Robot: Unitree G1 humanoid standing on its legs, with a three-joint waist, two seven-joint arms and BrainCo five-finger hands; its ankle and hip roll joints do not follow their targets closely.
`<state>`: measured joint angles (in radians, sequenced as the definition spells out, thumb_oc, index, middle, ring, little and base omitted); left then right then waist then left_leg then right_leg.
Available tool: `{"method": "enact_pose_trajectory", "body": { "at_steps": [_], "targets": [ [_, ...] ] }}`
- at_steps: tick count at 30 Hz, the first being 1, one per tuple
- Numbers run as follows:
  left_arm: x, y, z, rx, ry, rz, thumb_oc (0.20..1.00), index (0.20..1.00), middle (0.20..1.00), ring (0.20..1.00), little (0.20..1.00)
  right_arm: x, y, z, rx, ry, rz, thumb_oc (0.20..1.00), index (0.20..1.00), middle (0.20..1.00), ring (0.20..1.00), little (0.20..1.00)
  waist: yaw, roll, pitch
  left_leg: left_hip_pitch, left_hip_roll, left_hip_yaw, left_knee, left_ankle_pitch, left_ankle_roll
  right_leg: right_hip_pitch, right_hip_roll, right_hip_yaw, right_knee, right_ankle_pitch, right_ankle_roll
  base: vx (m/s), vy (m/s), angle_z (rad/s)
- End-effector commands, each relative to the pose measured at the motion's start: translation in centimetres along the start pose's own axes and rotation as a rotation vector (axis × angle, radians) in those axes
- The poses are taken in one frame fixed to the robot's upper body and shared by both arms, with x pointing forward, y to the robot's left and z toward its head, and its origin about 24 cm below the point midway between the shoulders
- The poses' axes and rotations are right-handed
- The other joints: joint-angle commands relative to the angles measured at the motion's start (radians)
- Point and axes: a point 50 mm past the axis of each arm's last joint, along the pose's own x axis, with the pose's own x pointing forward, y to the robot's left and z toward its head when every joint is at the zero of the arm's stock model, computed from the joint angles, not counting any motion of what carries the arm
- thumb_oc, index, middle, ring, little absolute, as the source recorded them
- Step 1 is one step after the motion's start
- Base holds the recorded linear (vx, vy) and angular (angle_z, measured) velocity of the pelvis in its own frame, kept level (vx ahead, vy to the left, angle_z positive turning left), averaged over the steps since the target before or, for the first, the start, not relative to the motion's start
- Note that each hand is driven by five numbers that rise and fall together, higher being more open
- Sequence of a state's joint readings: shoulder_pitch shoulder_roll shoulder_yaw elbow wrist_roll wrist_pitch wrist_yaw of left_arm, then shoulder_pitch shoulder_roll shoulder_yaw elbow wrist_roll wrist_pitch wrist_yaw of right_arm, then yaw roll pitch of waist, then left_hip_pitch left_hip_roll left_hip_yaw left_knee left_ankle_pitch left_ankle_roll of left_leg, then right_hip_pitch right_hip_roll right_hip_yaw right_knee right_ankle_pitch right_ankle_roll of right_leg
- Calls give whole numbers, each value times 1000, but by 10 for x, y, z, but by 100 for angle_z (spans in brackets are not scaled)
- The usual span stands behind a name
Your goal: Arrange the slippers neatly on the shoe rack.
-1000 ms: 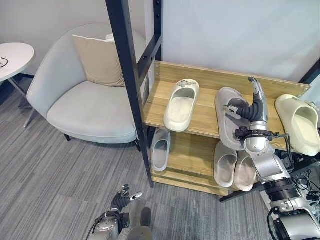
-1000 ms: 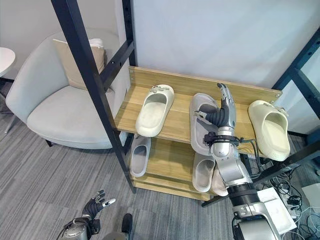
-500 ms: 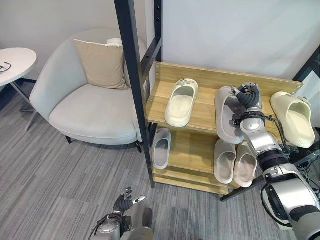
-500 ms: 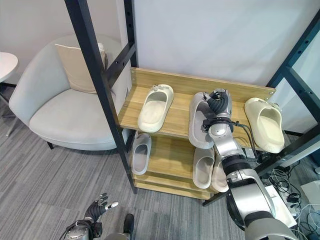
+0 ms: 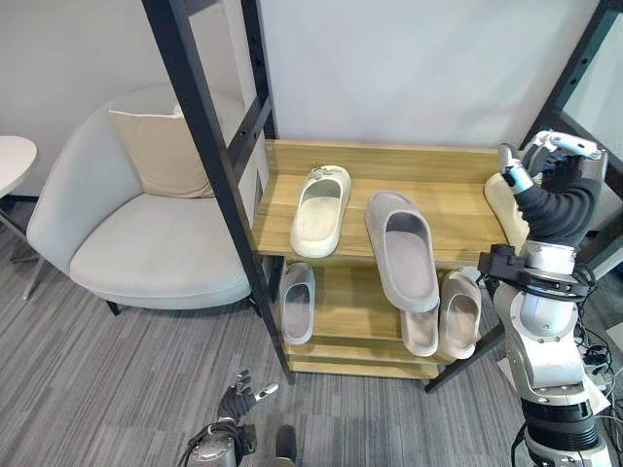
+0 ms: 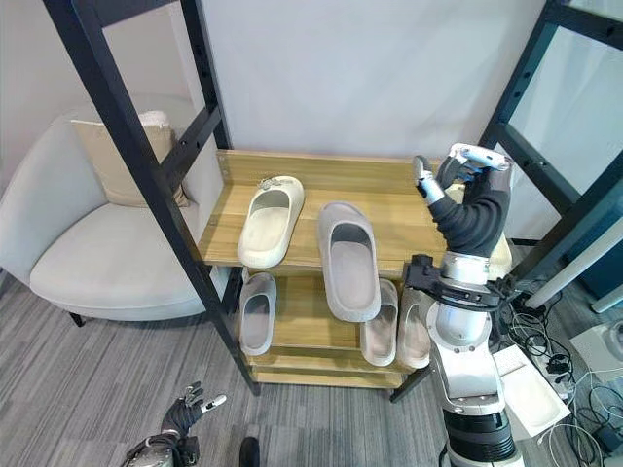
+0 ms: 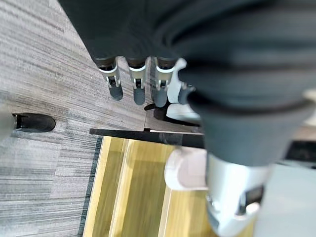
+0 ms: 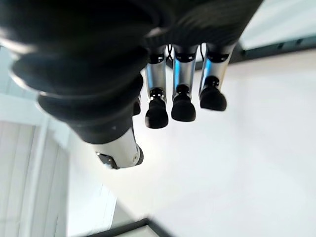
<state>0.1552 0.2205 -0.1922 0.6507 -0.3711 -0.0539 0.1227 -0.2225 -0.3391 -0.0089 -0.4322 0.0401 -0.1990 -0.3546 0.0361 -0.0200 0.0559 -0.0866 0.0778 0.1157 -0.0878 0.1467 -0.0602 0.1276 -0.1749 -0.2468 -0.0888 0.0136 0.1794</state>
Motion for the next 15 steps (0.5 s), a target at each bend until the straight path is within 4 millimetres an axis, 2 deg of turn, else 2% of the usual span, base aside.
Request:
{"method": "enact_pose_trajectory", "body": {
  "at_steps": [1,3,4,5,6,8,11,15],
  "targets": [
    [12,5,33,56,-124,1,1000,1000,1000,1000,1000,14,-1,13,12,-106,16,200,200,200,200,200,29,-10,11,96,37,-8,1,-84,-48,-41,-16,1,2,15,6,-48,-32,1],
    [11,4,31,53,-121,-5,1000,1000,1000,1000,1000,15,0,13,-41,-111,43,200,200,200,200,200,28,-8,8,97,41,-7,1,-82,-50,-41,-13,0,2,15,5,-22,-16,1],
    [10,5,30,57,-119,-6,1000,1000,1000,1000,1000,15,-2,13,-97,-112,57,413,413,413,413,413,25,-8,7,98,42,-5,1,-82,-50,-40,-11,2,2,15,4,0,0,0],
    [10,4,29,58,-114,-10,1000,1000,1000,1000,1000,15,-4,13,-131,-110,57,928,928,928,928,928,23,-7,5,101,44,-4,1,-84,-51,-39,-11,2,2,13,3,0,0,0],
    [9,4,27,56,-109,-10,1000,1000,1000,1000,1000,14,-6,12,-184,-111,61,1000,1000,1000,1000,1000,22,-7,3,104,45,-4,1,-85,-51,-37,-11,2,2,13,3,0,0,0],
    [9,4,25,58,-102,-8,1000,1000,1000,1000,1000,14,-19,9,-378,-110,19,1000,1000,1000,1000,1000,15,-8,-1,108,45,-3,1,-88,-50,-35,-9,3,2,13,3,0,0,0],
    [10,2,27,58,-107,-13,1000,1000,1000,1000,1000,14,-29,5,-562,-109,-14,1000,1000,1000,1000,1000,12,-10,-3,111,44,-4,1,-91,-48,-33,-7,6,2,12,4,0,0,0],
    [10,0,28,59,-112,-21,1000,1000,1000,1000,1000,11,-35,0,-677,-88,-25,1000,1000,1000,1000,1000,9,-12,0,108,43,-5,1,-85,-43,-38,-8,6,2,21,3,-7,3,-1]
  ]
}}
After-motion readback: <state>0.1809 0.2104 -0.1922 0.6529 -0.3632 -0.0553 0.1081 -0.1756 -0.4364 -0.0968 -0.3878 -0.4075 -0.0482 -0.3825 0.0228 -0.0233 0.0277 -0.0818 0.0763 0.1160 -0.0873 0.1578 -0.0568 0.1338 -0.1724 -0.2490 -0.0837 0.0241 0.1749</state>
